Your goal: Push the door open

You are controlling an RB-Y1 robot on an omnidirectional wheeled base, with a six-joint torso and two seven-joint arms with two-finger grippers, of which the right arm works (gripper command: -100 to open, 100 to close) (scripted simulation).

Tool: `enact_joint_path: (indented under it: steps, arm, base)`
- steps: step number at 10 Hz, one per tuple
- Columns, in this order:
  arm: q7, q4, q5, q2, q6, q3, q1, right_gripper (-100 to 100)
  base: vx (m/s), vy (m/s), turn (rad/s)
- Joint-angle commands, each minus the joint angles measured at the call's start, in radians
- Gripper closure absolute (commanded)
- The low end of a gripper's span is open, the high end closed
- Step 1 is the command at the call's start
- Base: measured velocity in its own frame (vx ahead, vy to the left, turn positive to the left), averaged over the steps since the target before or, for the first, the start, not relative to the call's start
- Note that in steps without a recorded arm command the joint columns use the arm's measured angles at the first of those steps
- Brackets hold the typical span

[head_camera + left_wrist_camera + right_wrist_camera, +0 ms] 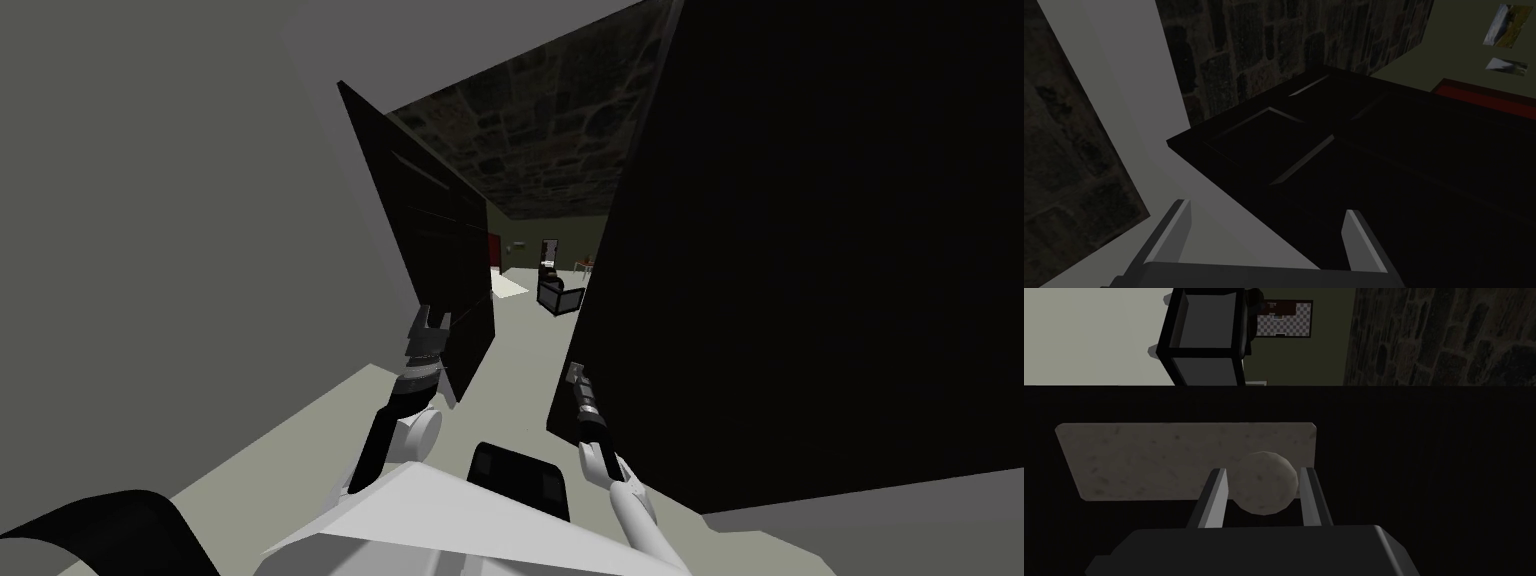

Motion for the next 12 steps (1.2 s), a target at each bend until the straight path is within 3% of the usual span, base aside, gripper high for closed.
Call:
enact_joint_path:
  steps: [1, 8, 12]
  arm:
    - [-0.001, -0.001, 0.000, 0.000, -0.002, 0.000, -0.001, 100]
    - [0.016, 0.004, -0.029, -0.015, -0.001, -0.047, 0.005, 100]
    - [0.031, 0.008, -0.055, -0.027, -0.001, -0.090, 0.009, 100]
  base:
    - [0.000, 0.000, 0.000]
    - [0.157, 0.025, -0.035]
    - [0.174, 0.028, -0.052]
